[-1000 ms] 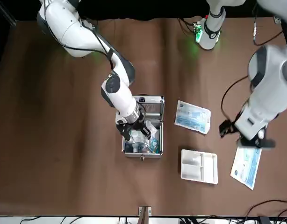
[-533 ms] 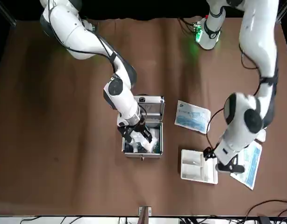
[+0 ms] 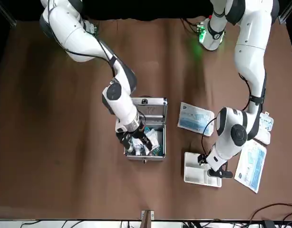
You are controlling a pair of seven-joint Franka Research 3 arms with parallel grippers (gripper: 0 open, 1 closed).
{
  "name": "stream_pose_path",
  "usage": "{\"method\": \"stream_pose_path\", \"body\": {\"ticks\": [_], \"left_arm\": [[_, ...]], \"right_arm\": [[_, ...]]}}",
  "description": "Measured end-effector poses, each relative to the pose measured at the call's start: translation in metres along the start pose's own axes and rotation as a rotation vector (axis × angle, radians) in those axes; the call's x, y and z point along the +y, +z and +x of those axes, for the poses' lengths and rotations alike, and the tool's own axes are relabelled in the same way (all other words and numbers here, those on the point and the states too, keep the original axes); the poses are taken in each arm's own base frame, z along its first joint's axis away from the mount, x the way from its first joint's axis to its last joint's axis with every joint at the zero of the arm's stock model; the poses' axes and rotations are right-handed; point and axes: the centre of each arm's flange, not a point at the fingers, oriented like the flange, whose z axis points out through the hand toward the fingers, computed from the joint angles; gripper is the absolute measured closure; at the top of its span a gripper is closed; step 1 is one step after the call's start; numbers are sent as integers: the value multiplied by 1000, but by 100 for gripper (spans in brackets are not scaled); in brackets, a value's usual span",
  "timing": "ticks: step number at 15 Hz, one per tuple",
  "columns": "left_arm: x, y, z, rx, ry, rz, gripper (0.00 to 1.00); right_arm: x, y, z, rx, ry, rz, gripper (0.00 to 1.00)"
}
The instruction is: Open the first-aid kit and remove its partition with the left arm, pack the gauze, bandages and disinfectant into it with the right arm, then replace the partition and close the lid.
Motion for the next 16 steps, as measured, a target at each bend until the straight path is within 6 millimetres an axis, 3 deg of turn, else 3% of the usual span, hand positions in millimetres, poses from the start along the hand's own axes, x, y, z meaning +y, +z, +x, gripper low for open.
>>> {"method": "stream_pose_path", "body": {"ticks": [5, 7, 8, 11, 16], "left_arm": [[-5, 29, -7, -21, -19, 3, 1], [-6, 37, -8, -17, -21, 3, 11], [-7, 40, -8, -16, -21, 2, 11], [-7, 39, -7, -10, -22, 2, 45], [-7, 38, -6, -8, -22, 2, 59]], "right_arm": [[3, -8, 28, 14, -52, -64, 33], [2, -16, 41, 11, -49, -59, 34], [2, -23, 50, -3, -51, -71, 34], [9, -74, 105, -119, -58, -133, 36], [50, -161, 193, -289, -136, -224, 36]]}}
